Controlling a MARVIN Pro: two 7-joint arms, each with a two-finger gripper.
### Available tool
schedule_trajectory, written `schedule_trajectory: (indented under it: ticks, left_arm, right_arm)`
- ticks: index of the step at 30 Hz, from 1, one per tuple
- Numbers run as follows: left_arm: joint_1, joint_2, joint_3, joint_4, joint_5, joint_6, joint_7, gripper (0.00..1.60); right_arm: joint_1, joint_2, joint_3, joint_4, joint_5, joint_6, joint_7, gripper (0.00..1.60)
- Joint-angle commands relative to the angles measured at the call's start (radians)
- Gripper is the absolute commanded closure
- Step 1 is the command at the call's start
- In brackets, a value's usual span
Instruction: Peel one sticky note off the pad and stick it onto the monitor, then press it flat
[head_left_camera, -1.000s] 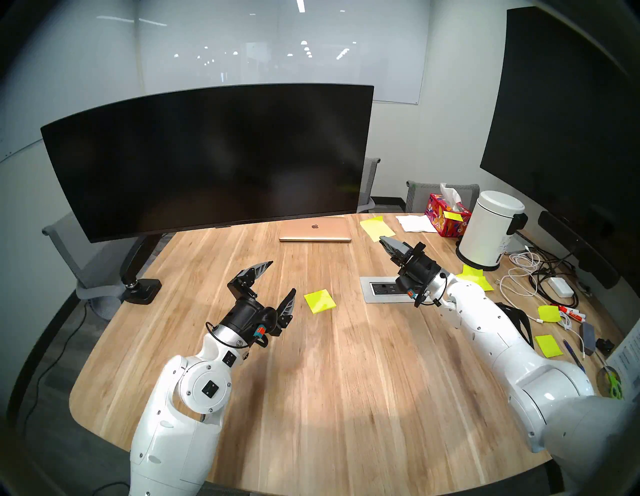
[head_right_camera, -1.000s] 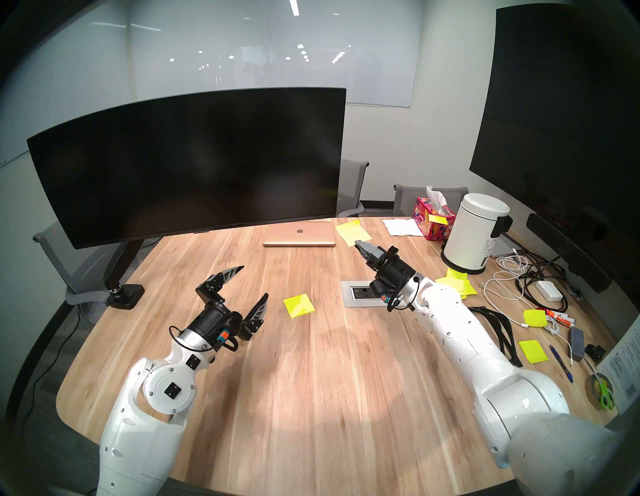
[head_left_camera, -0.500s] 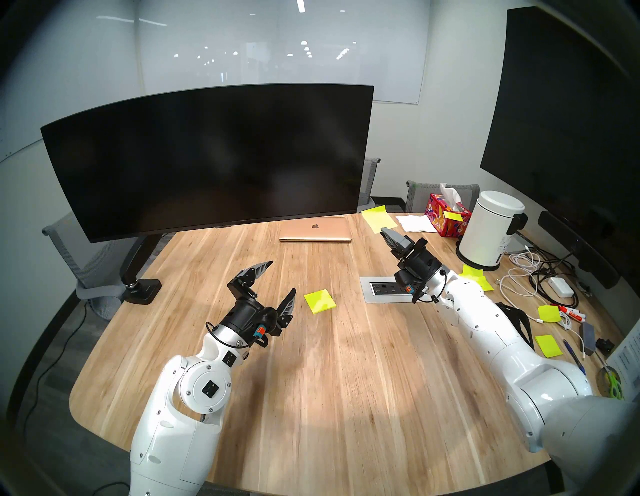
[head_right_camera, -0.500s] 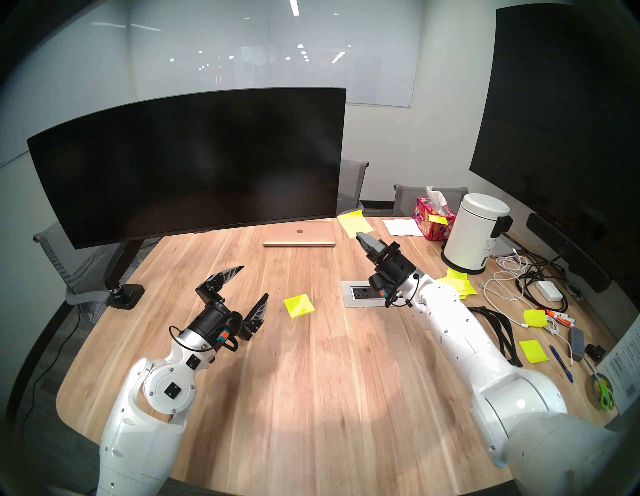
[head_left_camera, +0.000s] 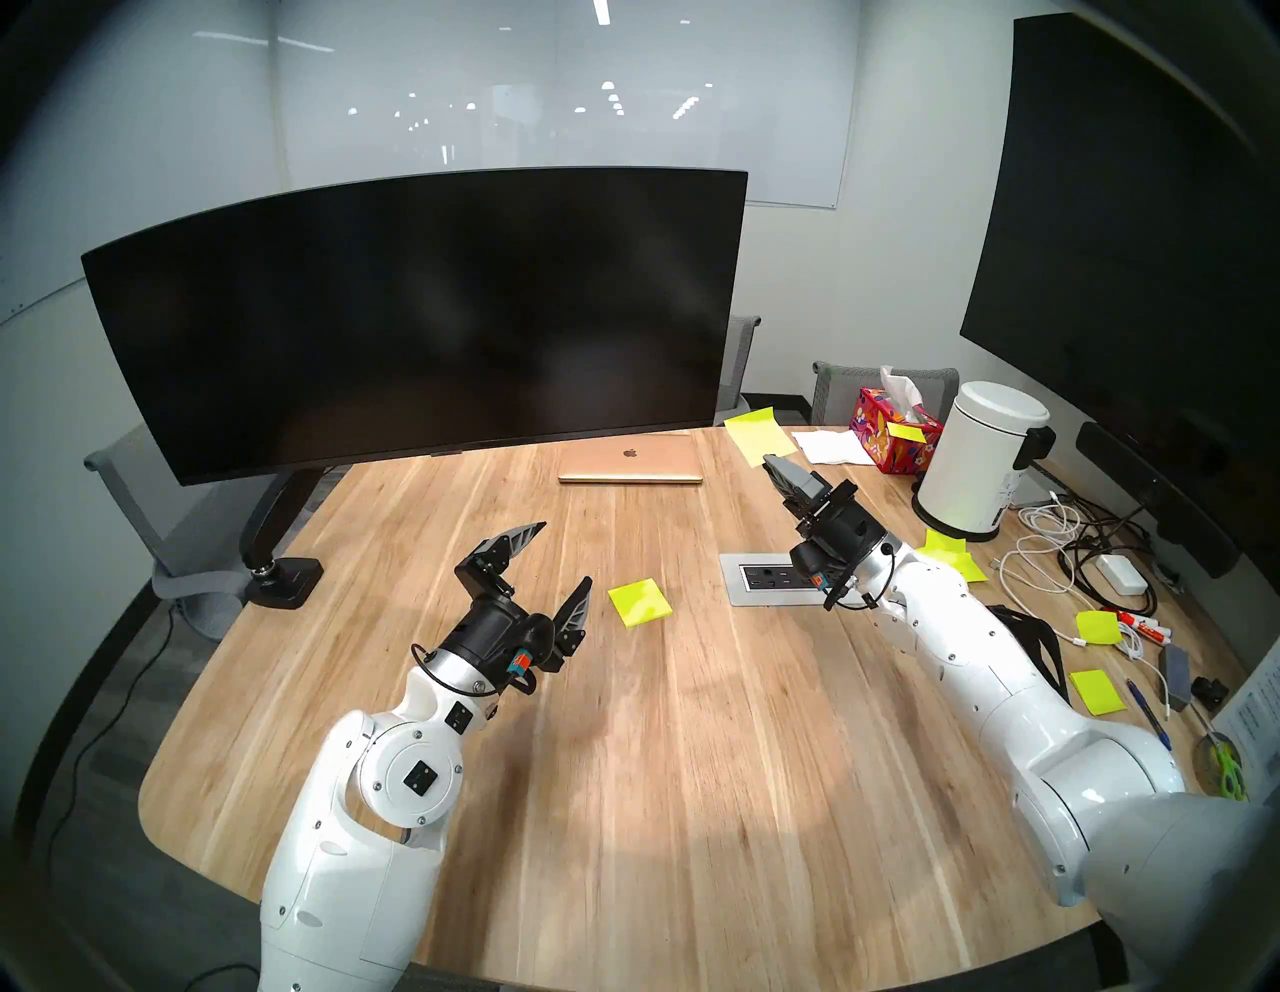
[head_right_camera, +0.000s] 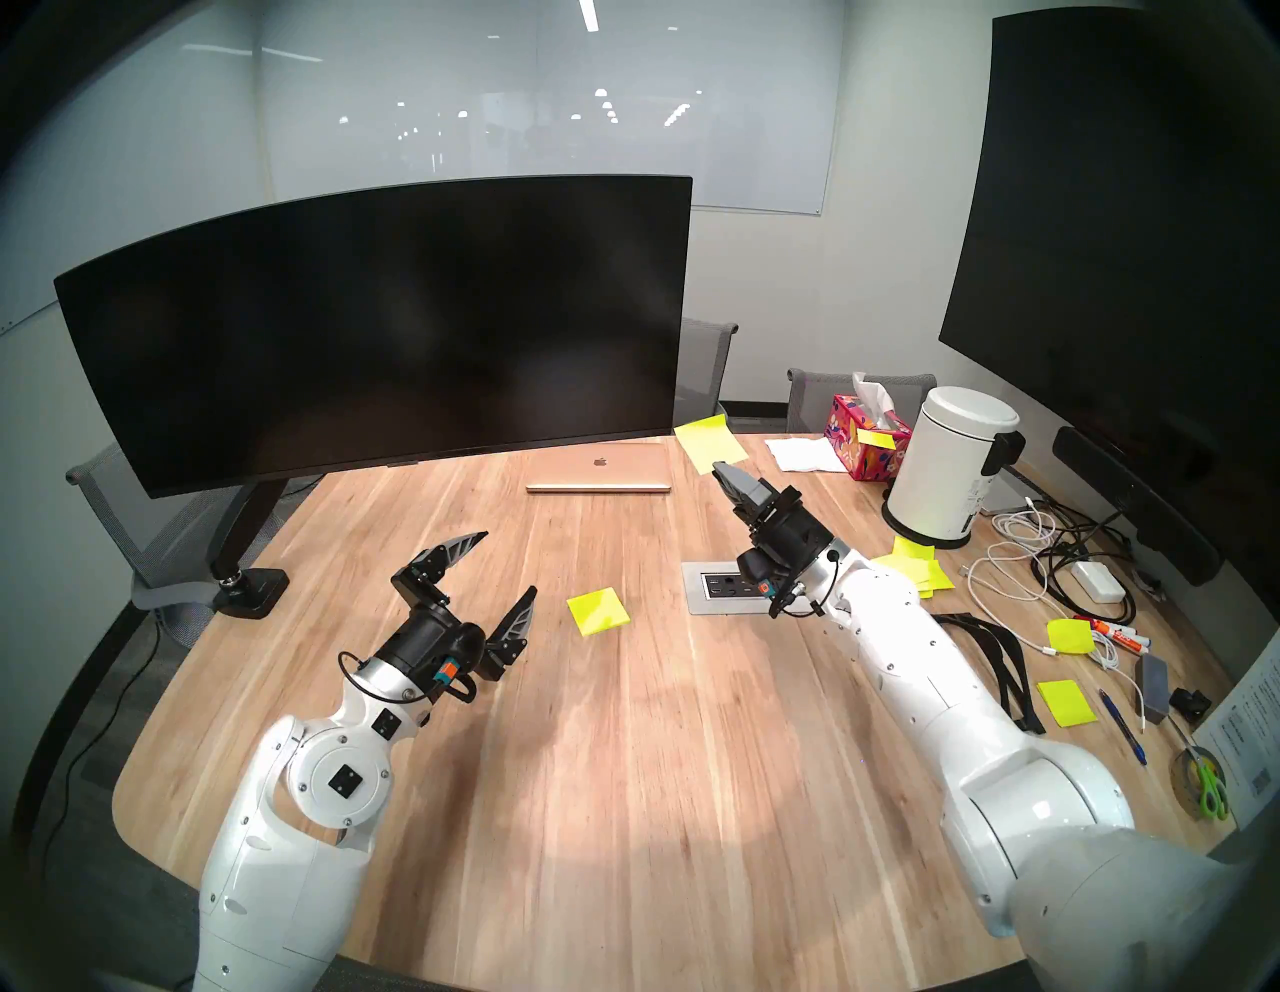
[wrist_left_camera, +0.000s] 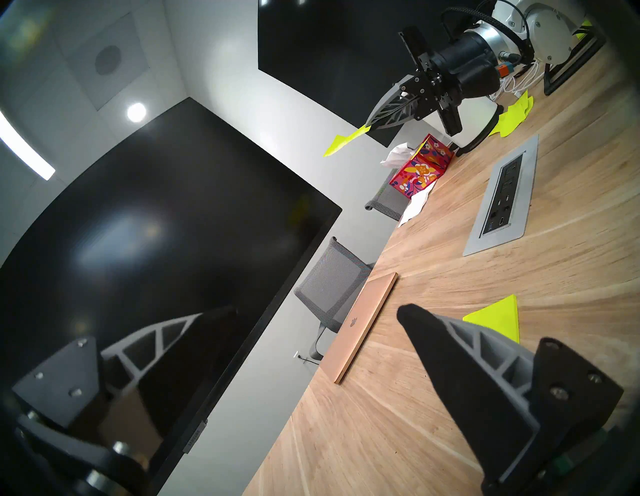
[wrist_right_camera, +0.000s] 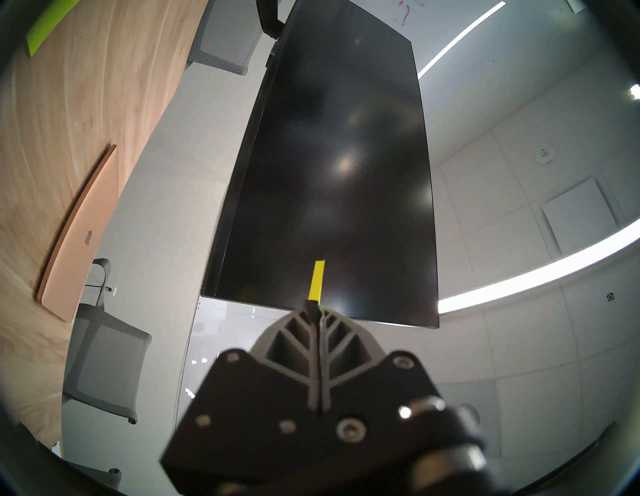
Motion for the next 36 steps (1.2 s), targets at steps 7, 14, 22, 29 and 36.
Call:
schedule_trajectory:
  ticks: [7,14,22,29,36]
  left_arm:
    - [-0.002,-0.001,-0.003,-0.026,0.002,-0.002,0.007,0.00]
    - [-0.002,-0.001,-0.003,-0.026,0.002,-0.002,0.007,0.00]
    - [-0.002,-0.001,-0.003,-0.026,0.002,-0.003,0.007,0.00]
    - [-0.002,-0.001,-0.003,-0.026,0.002,-0.003,0.007,0.00]
    - [-0.002,-0.001,-0.003,-0.026,0.002,-0.003,0.007,0.00]
  right_arm:
    - [0.067,-0.019,-0.018,0.071,-0.040,0.010,-0.123,1.60]
    - [0.089,-0.035,-0.021,0.125,-0.064,0.027,-0.184,1.60]
    - [0.116,-0.044,-0.031,0.174,-0.097,0.044,-0.239,1.60]
    - [0.138,-0.068,-0.028,0.237,-0.111,0.072,-0.309,1.60]
    - [0.159,-0.088,-0.026,0.295,-0.126,0.121,-0.367,1.60]
